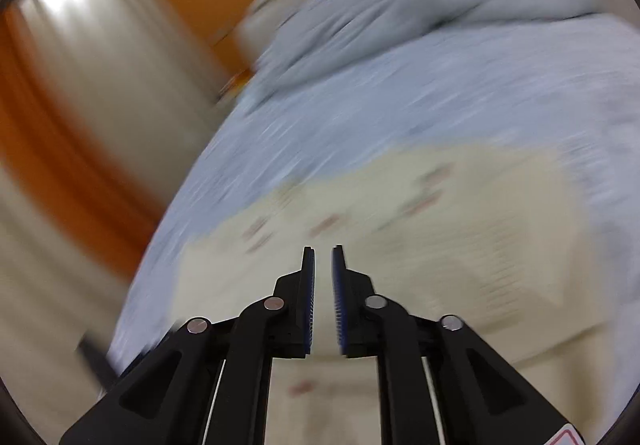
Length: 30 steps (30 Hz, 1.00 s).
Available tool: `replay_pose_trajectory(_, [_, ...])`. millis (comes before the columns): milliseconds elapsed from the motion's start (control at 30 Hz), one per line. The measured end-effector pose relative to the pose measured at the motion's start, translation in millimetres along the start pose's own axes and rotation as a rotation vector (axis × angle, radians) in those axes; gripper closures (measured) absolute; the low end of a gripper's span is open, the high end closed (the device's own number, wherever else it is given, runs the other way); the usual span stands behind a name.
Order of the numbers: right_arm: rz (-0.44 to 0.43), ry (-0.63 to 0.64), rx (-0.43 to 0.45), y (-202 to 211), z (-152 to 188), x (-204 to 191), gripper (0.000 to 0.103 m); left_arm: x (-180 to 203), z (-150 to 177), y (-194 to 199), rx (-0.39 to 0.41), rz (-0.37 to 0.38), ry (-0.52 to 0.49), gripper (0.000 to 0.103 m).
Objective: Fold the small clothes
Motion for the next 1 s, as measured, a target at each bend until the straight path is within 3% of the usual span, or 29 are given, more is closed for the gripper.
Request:
replay_pose_trajectory(67, [0.091,0.084,-0.085,-28,18,-4,0.099,0,0,0,0.001,0.003,0.001,0.085])
replay_pose_trajectory(133, [0.197,0.054,-0.081,-24,26,32,0.103,-1,0,0,0.001,0.010,0.005,0.085])
replay_pose_trajectory(167, [0.209,-0.008,-0.063,-13,27,58,0.103,-1,0,-1,0.001,0.011,0.005,0.085])
replay_pose_trajectory(267, [0.134,-0.220,0.005,31,35,126,0.103,-2,-2,-3,0.000,0.020,-0.001,0.084])
replay_pose_trajectory(333, [0.169,-0.228,0.025,46,30,118,0.100,-3,-1,-3,0.000,0.020,-0.005,0.084])
replay_pose_trajectory(367, [0.164,-0.202,0.029,47,26,109,0.097,-3,-2,-4,0.000,0.016,-0.006,0.084])
replay_pose_trajectory(433, [0.130,-0.137,0.028,39,20,83,0.100,-3,-3,-4,-0.002,0.014,-0.008,0.084])
replay_pose_trajectory(500, [0.229,-0.118,-0.025,16,17,93,0.103,-2,-1,-4,-0.002,0.013,-0.009,0.084])
replay_pose_trajectory(567, [0.175,-0.193,-0.023,15,25,114,0.103,-1,-1,-4,-0.001,0.013,-0.009,0.084])
replay_pose_trajectory(633, [0.204,-0.222,-0.025,40,33,112,0.103,-1,-2,-5,-0.004,0.010,-0.011,0.084])
replay_pose_trajectory(700, [0.265,-0.168,-0.012,74,49,93,0.090,-2,-3,-6,-0.010,0.007,-0.010,0.084])
replay_pose_trajectory(767, [0.296,-0.112,0.004,110,74,78,0.090,-2,-6,-7,-0.023,-0.003,-0.007,0.084])
replay_pose_trajectory(800, [0.309,-0.099,0.004,127,88,76,0.084,-1,-7,-7,-0.038,-0.008,-0.005,0.084])
replay_pose_trajectory(867, [0.351,-0.101,-0.007,164,124,79,0.058,1,-8,-2,-0.091,-0.020,-0.003,0.083])
replay_pose_trajectory(900, [0.372,-0.109,-0.005,180,140,82,0.041,0,-5,9,-0.128,-0.030,-0.007,0.078])
replay_pose_trajectory(933, [0.393,-0.128,-0.003,202,165,89,0.037,-3,2,26,-0.155,-0.051,0.000,0.064])
replay_pose_trajectory(967, [0.404,-0.145,-0.011,214,182,95,0.036,-6,8,39,-0.166,-0.045,0.016,0.058])
replay_pose_trajectory(1000, [0.418,-0.168,-0.029,225,202,101,0.035,-12,18,66,-0.180,-0.006,0.050,0.039])
Point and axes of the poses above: each gripper's, at about its wrist camera, not at the fingertips, and y roughly against the way its jaws point, x to its right, z to its underside, the point moved 4 cm from there along -y, roughly the way its jaws point, and after that the axes turned 6 degrees about -x, right-handed, at the moved point
